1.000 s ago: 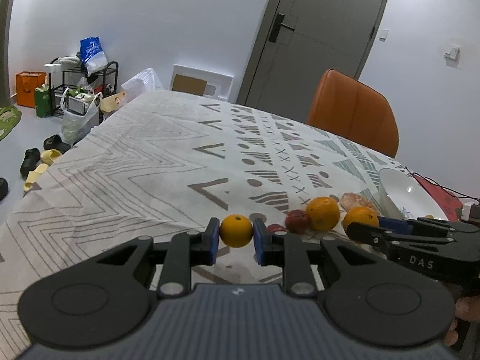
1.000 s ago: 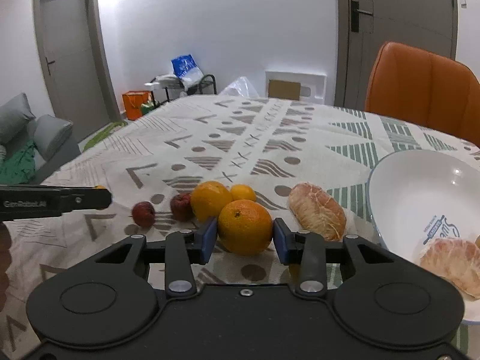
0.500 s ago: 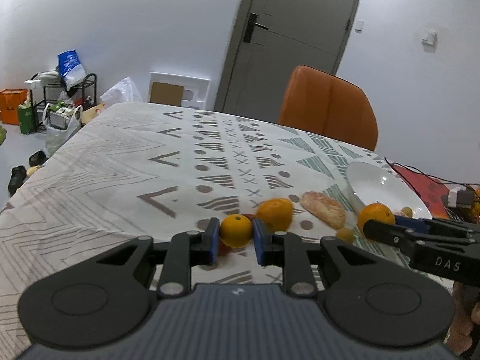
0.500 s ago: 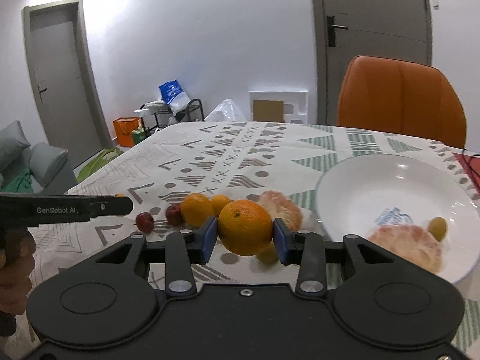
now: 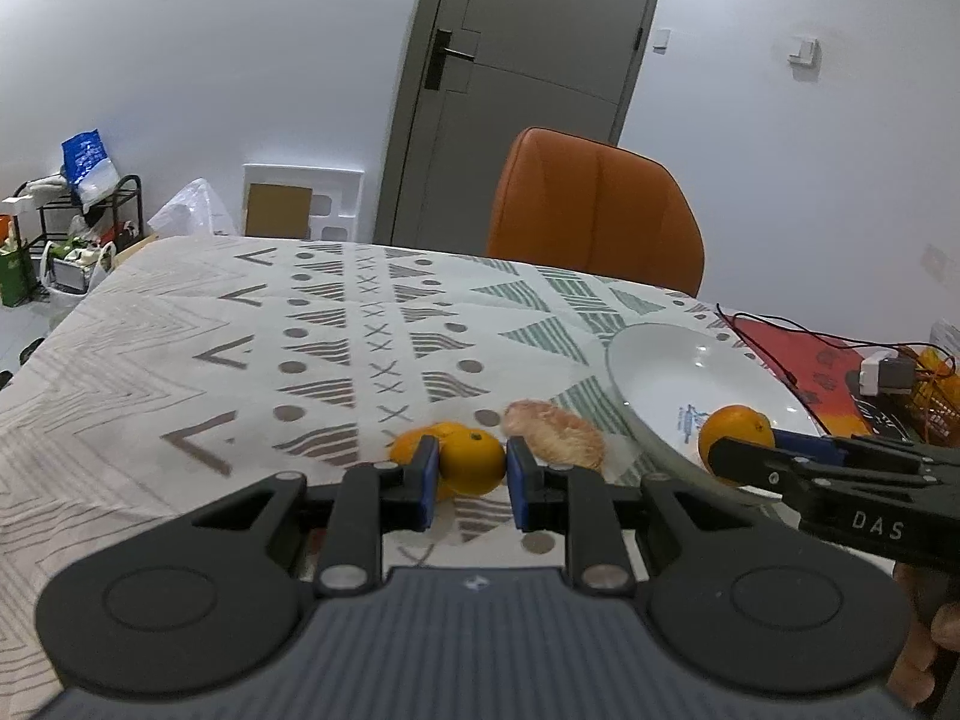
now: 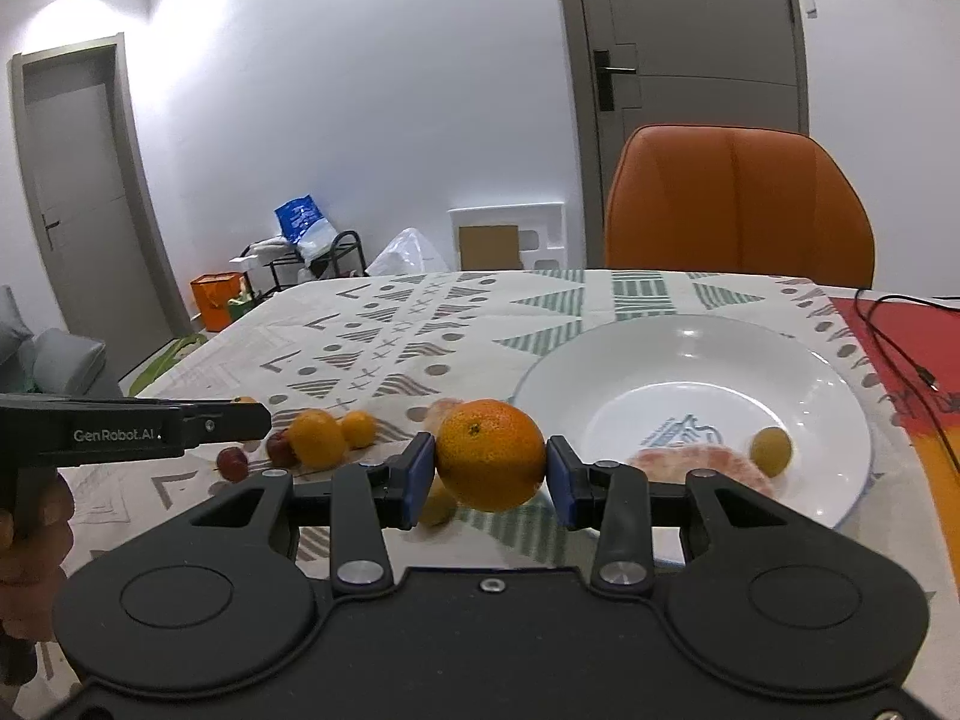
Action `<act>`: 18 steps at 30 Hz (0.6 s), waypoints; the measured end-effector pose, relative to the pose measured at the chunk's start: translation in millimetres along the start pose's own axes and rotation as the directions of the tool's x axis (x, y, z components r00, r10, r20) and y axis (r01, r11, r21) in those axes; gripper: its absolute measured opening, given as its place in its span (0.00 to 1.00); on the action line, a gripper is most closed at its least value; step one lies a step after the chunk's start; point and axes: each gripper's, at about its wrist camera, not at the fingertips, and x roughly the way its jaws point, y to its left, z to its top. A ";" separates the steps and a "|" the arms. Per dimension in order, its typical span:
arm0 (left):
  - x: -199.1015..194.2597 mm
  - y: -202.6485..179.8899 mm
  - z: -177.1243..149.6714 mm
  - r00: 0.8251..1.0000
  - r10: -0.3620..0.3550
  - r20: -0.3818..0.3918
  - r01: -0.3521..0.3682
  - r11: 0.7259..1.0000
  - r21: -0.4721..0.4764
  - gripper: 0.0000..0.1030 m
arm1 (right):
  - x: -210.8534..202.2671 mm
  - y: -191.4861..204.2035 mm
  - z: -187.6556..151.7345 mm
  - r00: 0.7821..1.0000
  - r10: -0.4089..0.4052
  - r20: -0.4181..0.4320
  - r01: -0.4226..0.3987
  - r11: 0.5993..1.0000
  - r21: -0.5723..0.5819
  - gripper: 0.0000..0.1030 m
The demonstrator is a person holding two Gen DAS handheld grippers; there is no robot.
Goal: Organize fruits
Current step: 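Carry the orange and mandarin into the white bowl and open both tools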
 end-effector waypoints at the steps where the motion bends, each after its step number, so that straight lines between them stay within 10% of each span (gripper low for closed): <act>1: 1.3 -2.2 0.5 1.000 -0.003 0.000 0.003 1.000 0.004 0.22 | -0.3 -2.7 -0.1 1.000 -0.003 0.000 0.003 1.000 0.002 0.37; 18: 28.2 -26.2 10.0 0.999 -0.027 -0.023 0.028 0.998 0.047 0.22 | 26.4 -31.8 5.0 1.000 -0.015 -0.006 0.015 0.999 0.051 0.39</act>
